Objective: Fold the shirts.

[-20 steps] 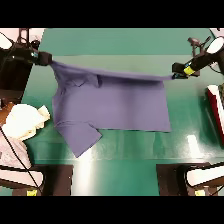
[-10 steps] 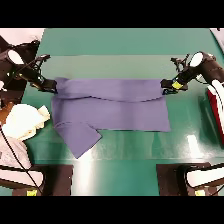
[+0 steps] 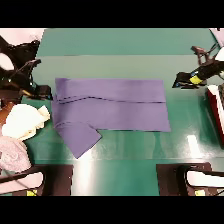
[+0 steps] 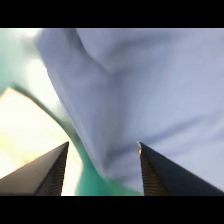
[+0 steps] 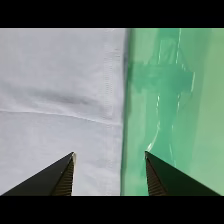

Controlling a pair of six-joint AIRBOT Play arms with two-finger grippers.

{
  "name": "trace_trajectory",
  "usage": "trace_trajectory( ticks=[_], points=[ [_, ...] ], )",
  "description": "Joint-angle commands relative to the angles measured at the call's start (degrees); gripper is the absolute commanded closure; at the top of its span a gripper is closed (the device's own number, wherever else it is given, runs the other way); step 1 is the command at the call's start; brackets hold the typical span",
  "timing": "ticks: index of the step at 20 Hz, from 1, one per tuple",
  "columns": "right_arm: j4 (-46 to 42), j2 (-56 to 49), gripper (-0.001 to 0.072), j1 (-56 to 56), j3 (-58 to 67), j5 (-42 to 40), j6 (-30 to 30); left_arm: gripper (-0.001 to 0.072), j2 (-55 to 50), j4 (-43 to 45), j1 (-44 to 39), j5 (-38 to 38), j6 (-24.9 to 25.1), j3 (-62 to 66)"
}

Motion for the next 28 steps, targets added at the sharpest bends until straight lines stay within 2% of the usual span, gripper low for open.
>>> trace_trajectory(
  ticks=[1, 4, 7, 10, 18, 24, 28],
  points=[
    [0.09, 2.40, 0.0241, -2.10, -0.02, 0.42, -0.33, 0.0202, 13.35, -2.47, 0.00, 2.32, -6.05, -16.46],
    [0.13, 2.25, 0.0240, -1.36, -0.04, -0.26, -1.38, 0.0202, 25.38, -4.87, 0.00, 4.39, -10.56, -30.95],
    [0.11, 2.23, 0.0240, 0.09, -0.04, -1.51, -1.88, 0.0203, 30.53, -7.72, 0.00, 3.78, -12.98, -38.80],
    [0.09, 2.23, 0.0241, 0.70, -0.04, -1.84, -2.43, 0.0203, 30.40, -12.04, 0.00, 5.40, -13.00, -42.75],
    [0.04, 2.23, 0.0241, 0.02, -0.02, -1.68, -2.45, 0.0203, 30.38, -16.02, 0.00, 13.94, -14.27, -50.53],
    [0.04, 2.23, 0.0241, 0.02, -0.04, -1.66, -2.45, 0.0203, 29.79, -17.42, 0.00, 18.97, -14.19, -51.25],
    [0.07, 2.23, 0.0241, 0.02, -0.04, -1.64, -2.45, 0.0204, 29.79, -17.51, 0.00, 19.23, -14.25, -51.23]
  ],
)
